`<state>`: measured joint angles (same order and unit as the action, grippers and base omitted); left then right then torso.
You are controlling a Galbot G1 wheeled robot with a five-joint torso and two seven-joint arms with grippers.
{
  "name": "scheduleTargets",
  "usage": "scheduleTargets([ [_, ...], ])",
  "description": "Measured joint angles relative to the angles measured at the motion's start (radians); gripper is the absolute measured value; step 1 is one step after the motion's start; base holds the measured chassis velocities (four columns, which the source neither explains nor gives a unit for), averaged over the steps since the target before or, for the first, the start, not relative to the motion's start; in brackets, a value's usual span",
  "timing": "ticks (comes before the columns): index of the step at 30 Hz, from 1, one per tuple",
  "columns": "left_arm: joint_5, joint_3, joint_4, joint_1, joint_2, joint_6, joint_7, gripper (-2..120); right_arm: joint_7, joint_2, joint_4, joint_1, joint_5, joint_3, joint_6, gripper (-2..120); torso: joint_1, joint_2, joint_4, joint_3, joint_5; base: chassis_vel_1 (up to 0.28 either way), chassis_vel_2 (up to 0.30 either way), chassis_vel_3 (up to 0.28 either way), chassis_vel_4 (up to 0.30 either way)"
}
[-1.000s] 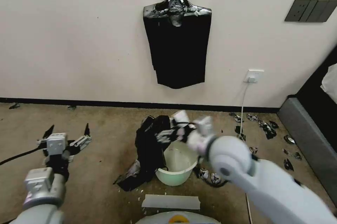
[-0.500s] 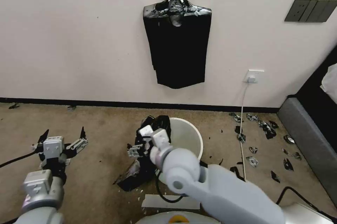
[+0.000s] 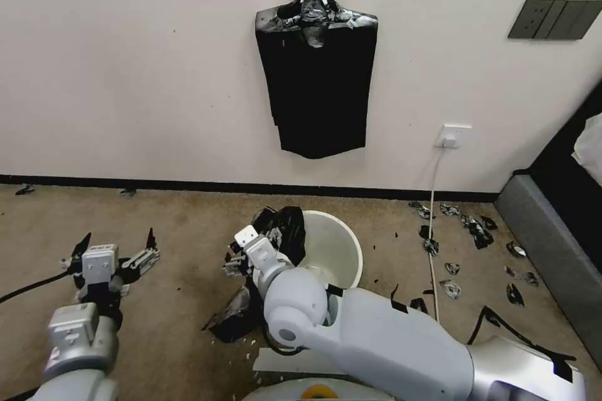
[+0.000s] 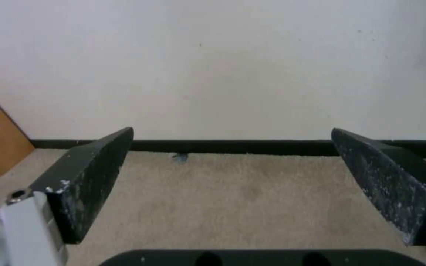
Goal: Place a trash bag onto the trash bin.
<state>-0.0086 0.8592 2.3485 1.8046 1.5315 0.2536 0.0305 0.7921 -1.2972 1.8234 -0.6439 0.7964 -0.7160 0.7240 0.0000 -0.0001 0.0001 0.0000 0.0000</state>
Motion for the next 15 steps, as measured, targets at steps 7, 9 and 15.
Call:
scheduleTargets([
  [7, 0.004, -0.006, -0.002, 0.001, -0.001, 0.003, -0.001, 100, 0.001, 0.015, -0.019, 0.000, -0.020, -0.023, -0.001, 59, 0.000, 0.000, 0.0000, 0.000, 0.0002, 0.000, 0.000, 0.000, 0.000],
  [9, 0.006, -0.009, -0.003, 0.001, -0.001, 0.003, -0.001, 100, 0.002, 0.018, -0.020, -0.002, -0.023, -0.023, -0.001, 52, 0.000, 0.000, 0.0000, 0.000, 0.0002, 0.000, 0.000, 0.000, 0.000],
  [15, 0.013, -0.021, -0.009, -0.003, 0.001, 0.005, -0.002, 100, 0.002, 0.020, -0.021, -0.014, -0.026, -0.017, -0.002, 30, 0.000, 0.000, 0.0000, 0.000, 0.0003, 0.000, 0.000, 0.000, 0.000],
])
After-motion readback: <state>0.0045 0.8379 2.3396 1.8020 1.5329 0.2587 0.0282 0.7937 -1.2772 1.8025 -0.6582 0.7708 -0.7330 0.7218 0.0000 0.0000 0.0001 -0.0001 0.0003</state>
